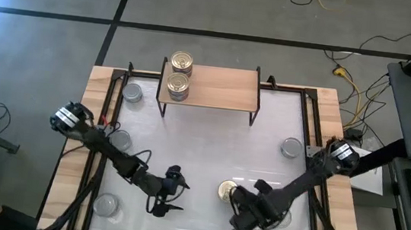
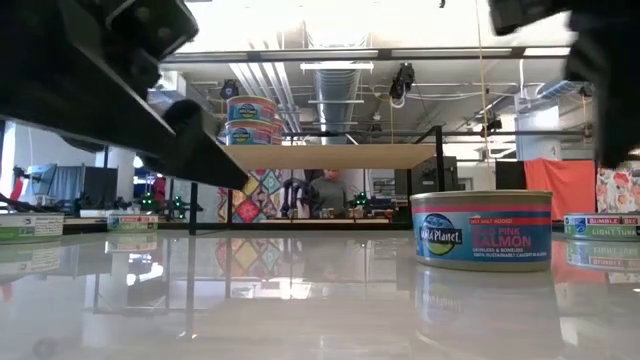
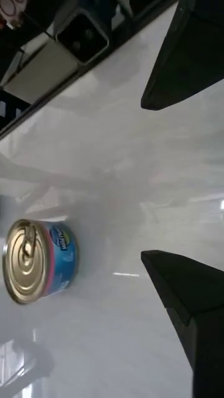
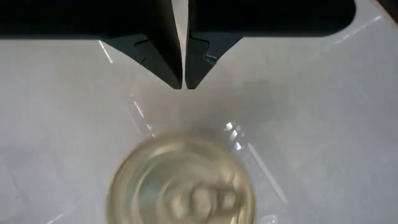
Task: Stack canned seafood by type on shelf
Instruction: Stack the blue-pink tuna can on top of the other blue-pink tuna on the shelf
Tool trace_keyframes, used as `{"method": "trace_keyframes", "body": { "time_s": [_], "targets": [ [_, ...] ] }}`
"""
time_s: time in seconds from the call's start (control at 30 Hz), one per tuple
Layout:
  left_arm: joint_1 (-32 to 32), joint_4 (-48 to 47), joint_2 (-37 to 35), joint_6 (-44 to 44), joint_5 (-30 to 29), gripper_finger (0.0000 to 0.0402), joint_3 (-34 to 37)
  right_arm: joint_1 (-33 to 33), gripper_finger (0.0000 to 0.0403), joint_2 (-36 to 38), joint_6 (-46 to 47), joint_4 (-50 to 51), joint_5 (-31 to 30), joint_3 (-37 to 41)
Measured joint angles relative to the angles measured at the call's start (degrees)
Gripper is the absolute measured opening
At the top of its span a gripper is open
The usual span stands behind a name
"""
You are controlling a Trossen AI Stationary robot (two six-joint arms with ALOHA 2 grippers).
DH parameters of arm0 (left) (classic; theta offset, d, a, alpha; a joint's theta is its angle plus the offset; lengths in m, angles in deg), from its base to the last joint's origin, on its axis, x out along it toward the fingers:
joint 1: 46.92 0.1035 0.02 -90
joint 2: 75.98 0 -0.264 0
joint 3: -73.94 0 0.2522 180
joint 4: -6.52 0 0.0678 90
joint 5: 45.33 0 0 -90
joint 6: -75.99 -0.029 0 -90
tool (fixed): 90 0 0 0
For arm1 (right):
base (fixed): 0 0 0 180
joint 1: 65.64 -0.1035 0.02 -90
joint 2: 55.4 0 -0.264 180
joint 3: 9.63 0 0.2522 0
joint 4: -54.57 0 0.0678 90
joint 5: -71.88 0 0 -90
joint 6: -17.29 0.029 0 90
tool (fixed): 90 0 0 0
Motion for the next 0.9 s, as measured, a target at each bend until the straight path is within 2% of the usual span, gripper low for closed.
{"method": "trace_keyframes", "body": {
  "time_s": [0.17, 0.27, 0.4, 0.67, 0.9],
  "targets": [
    [1.3, -0.3, 5.1, -2.1, 4.0, 0.0372, -5.2, -1.3, 0.0013, -1.3, 2.5, -1.9, -0.5, 2.4],
    [2.5, -2.2, 6.3, -2.7, 6.1, 0.0372, -7.2, -0.1, 0.0013, -2.6, 0.1, -2.3, -1.7, 2.6],
    [3.8, -3.5, 6.5, -3.2, 6.8, 0.0372, -8.3, 2.6, 0.0013, -3.3, -7.2, -3.0, -4.6, 2.7],
    [6.0, -4.5, 6.5, -3.2, 6.0, 0.0372, -7.7, 9.0, 0.0013, -3.4, -20.9, -6.0, -14.9, 2.6],
    [8.2, -6.8, 6.5, -3.2, 3.8, 0.0372, -7.6, 13.3, 0.0013, -3.4, -30.7, -14.4, -15.8, 2.8]
  ]
}}
